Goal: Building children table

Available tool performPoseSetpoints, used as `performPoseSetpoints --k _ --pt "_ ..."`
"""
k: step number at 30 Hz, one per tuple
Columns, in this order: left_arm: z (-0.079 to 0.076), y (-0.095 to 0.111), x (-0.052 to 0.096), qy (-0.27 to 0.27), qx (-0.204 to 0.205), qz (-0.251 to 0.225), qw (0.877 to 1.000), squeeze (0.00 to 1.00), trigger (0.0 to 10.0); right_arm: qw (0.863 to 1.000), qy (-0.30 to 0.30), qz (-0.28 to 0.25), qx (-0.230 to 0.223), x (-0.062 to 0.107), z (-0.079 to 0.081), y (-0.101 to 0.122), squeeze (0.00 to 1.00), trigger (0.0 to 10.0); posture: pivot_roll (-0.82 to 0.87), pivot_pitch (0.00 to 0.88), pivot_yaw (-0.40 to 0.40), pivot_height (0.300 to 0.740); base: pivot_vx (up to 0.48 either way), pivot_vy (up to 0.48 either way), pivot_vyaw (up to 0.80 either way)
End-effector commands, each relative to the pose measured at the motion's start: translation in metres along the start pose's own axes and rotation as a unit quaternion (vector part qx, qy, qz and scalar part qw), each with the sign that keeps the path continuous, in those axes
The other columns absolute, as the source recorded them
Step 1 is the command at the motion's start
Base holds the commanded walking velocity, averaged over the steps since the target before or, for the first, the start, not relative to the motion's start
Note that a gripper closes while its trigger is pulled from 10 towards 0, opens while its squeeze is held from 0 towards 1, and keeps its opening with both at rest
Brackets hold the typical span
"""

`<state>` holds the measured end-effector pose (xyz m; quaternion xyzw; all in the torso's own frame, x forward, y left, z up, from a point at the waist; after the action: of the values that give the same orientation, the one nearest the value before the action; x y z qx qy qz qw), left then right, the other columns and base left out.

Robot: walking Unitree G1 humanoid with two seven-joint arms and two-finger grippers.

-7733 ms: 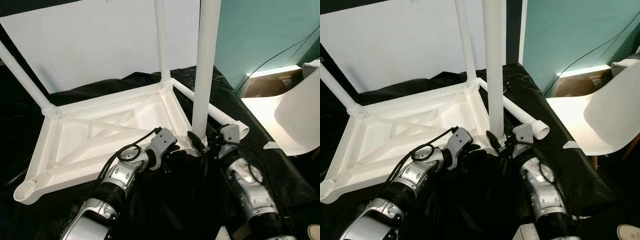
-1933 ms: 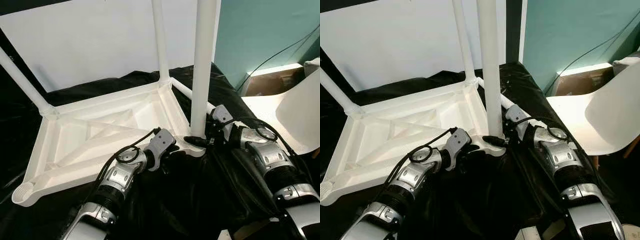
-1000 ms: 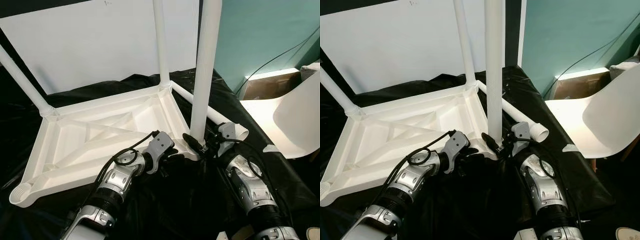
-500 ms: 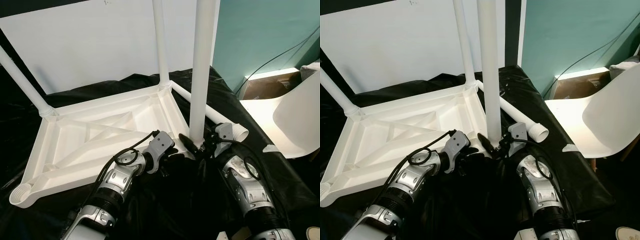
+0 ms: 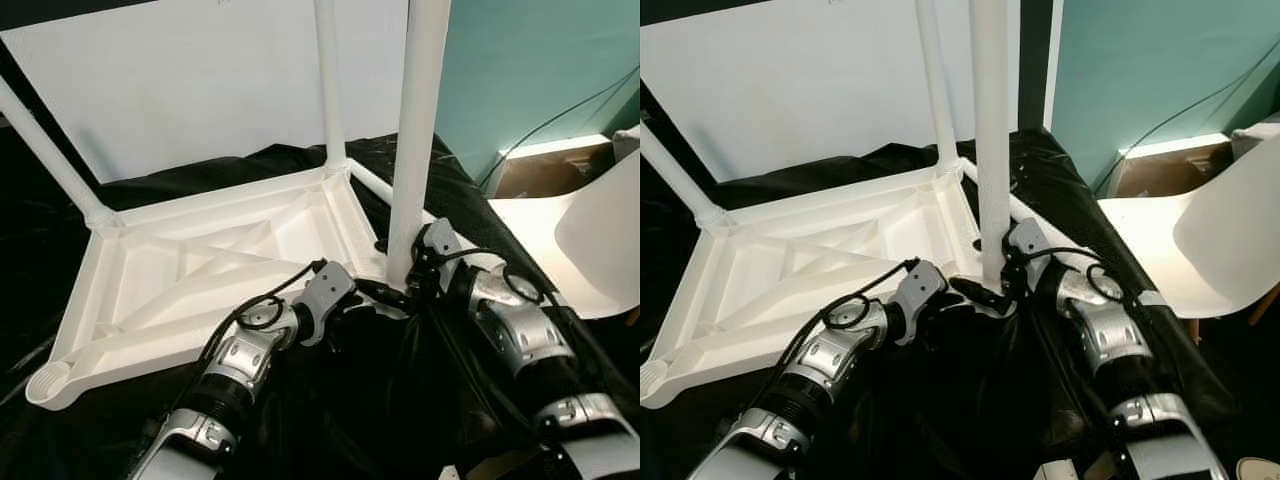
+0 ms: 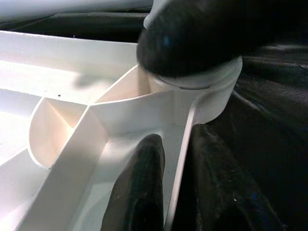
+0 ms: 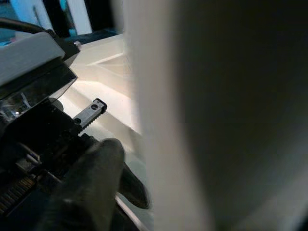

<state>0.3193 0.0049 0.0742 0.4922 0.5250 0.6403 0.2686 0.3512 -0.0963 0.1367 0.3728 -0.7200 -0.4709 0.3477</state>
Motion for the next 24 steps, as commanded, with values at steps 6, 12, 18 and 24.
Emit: performPoseSetpoints --k 6,12,18,24 --pt "-0.016 -0.038 -0.005 -0.022 0.045 0.055 0.997 0.00 10.0 0.997 0.073 0.028 -0.013 -0.005 0.012 -0.010 0.00 0.0 0.03 0.000 0.060 0.740 0.000 0.000 0.00" --pt "-0.016 -0.039 -0.004 -0.021 0.046 0.054 0.997 0.00 10.0 0.998 0.059 0.004 -0.035 -0.012 0.018 -0.007 0.00 0.0 0.04 0.000 0.055 0.740 0.000 0.000 0.00" --pt "-0.015 -0.038 -0.004 -0.017 0.047 0.052 0.997 0.00 10.0 0.991 -0.100 -0.057 -0.069 -0.029 0.020 -0.004 0.00 0.0 0.04 0.000 0.053 0.740 0.000 0.000 0.00" --pt "-0.015 -0.038 -0.004 -0.019 0.045 0.054 0.997 0.00 10.0 0.960 -0.257 -0.045 -0.098 -0.037 0.019 -0.017 0.00 0.0 0.04 0.000 0.065 0.740 0.000 0.000 0.00"
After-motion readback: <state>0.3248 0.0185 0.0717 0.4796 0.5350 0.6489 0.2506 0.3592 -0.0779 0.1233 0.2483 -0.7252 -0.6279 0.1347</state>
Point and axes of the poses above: a point about 5 cm out from each wrist's last joint towards the gripper, its own x axis pointing back from the gripper into the wrist, its own y axis along the axis of the wrist's last joint, z = x × y, the point moved 5 cm from there along -x, pointing out of the wrist towards the gripper, and after that the axes turned 5 degrees about x, right-handed, at the moved point
